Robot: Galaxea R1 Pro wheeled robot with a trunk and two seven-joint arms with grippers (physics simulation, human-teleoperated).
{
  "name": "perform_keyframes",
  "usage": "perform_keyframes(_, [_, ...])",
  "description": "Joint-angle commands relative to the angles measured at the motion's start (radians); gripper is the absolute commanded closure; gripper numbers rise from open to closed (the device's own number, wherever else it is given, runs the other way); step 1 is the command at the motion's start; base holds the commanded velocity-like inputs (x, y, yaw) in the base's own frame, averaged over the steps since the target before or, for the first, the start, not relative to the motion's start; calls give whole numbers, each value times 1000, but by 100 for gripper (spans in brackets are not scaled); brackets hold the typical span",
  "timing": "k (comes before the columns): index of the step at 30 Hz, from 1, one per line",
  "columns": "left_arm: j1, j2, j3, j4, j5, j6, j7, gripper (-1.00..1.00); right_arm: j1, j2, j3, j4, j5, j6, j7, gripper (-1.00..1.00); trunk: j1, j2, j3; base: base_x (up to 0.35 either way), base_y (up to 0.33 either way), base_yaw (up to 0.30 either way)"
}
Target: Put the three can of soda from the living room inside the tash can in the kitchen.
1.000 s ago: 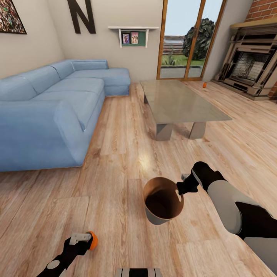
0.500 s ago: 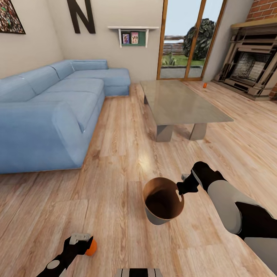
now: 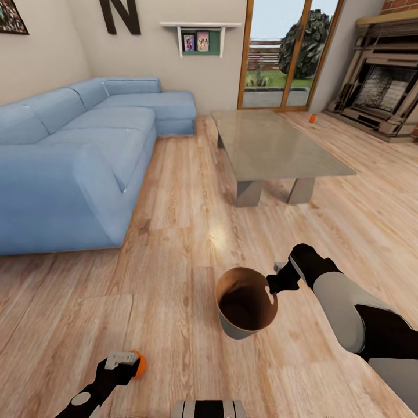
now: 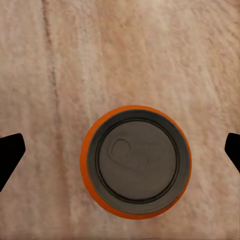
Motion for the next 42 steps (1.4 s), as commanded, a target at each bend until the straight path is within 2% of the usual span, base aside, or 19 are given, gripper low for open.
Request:
perform_keyframes(1, [1, 0, 0, -2, 1, -1, 0, -100, -1, 0, -6, 0, -25, 7, 7, 100, 0, 0, -4, 0, 0, 0])
perform_keyframes(11, [1, 0, -1, -10, 4, -4, 0, -100, -1, 1, -6, 1, -25, 7, 7, 100, 0, 0, -4, 0, 0, 0])
perform_keyframes(22, [2, 0, -1, -3, 1, -2, 0, -100, 0, 1, -6, 1, -24, 7, 7, 100, 5, -3, -46, 0, 0, 0])
perform_keyframes(42, [2, 0, 0, -11, 4, -10, 1, -100, 1, 1, -5, 1, -22, 7, 7, 100, 5, -3, -46, 59, 0, 0])
